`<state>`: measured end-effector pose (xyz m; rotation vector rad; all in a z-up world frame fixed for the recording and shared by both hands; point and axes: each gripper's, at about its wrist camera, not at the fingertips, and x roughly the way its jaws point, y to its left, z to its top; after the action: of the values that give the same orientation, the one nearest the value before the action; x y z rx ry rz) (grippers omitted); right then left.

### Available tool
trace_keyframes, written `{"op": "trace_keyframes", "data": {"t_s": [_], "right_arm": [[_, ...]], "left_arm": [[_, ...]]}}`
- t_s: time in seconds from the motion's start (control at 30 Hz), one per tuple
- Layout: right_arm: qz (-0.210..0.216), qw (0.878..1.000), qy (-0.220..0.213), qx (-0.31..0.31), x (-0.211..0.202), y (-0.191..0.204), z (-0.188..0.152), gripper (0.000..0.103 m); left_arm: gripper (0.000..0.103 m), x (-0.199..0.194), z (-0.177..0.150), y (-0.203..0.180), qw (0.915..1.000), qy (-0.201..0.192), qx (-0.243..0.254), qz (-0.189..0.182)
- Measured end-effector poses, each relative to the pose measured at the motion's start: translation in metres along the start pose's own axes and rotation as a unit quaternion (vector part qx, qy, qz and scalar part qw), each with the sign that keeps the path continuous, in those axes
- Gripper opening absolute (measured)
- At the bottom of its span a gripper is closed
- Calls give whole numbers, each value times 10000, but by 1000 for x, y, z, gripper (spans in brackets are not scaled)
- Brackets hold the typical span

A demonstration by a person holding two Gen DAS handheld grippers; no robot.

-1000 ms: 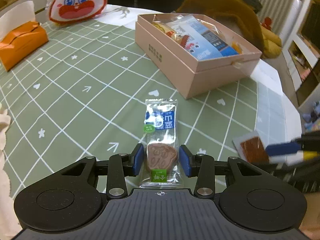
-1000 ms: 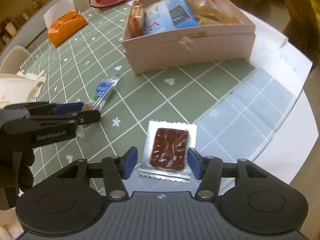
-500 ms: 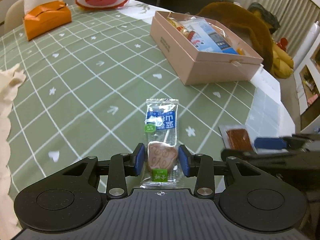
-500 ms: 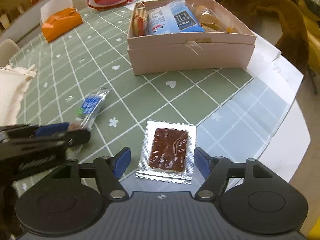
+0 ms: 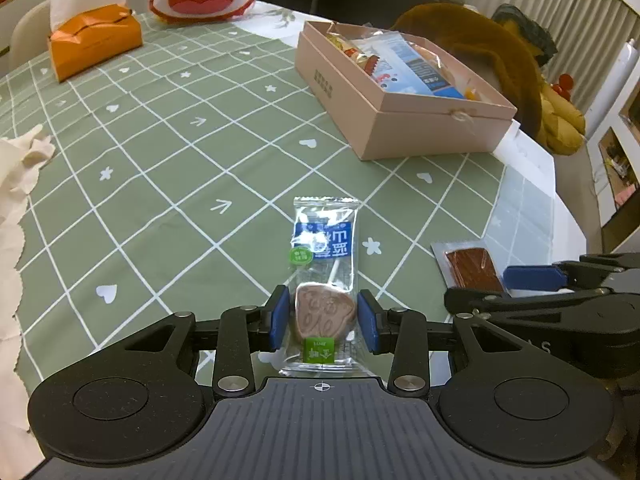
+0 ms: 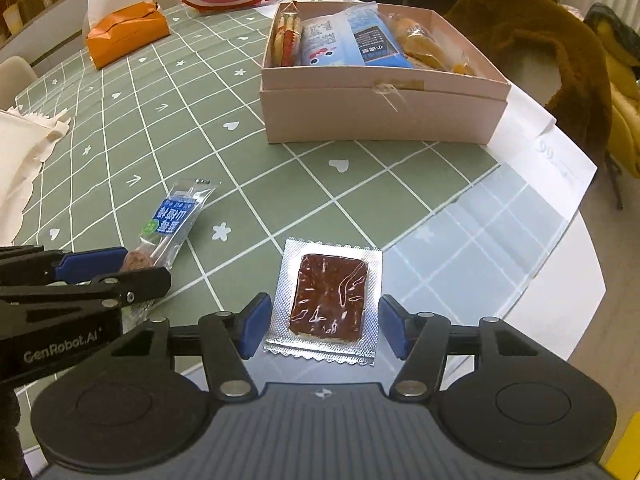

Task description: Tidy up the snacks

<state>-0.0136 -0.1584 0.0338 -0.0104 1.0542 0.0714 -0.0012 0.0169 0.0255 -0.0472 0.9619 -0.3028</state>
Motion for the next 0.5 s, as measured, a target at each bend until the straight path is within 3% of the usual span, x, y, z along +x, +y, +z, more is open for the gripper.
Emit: {"op": "trace_keyframes", "data": {"t_s": [0.13,0.17,0.2,0.27,0.5], "right_arm": [[-20,10000,-56,-29,-7,-2,-6,56],[-11,10000,-78,-26,-10,-2,-7,50],[1,10000,-83,-16,-12,-4,-7,33],[89,9999,-50,58,-15,-8,-7,23],[164,9997,-111,154,-16,-19,-11,21]], "left_arm": [[43,-2,-4,3,9998,-66,-117,-109],[43,-2,-4,3,9997,-74,-163,-135],[43,-2,-5,4,9997,-74,-196,-161],[43,-3,-6,3,9995,-40,-220,-207],[42,-3,-7,-8,9998,3,-105,-165]]}}
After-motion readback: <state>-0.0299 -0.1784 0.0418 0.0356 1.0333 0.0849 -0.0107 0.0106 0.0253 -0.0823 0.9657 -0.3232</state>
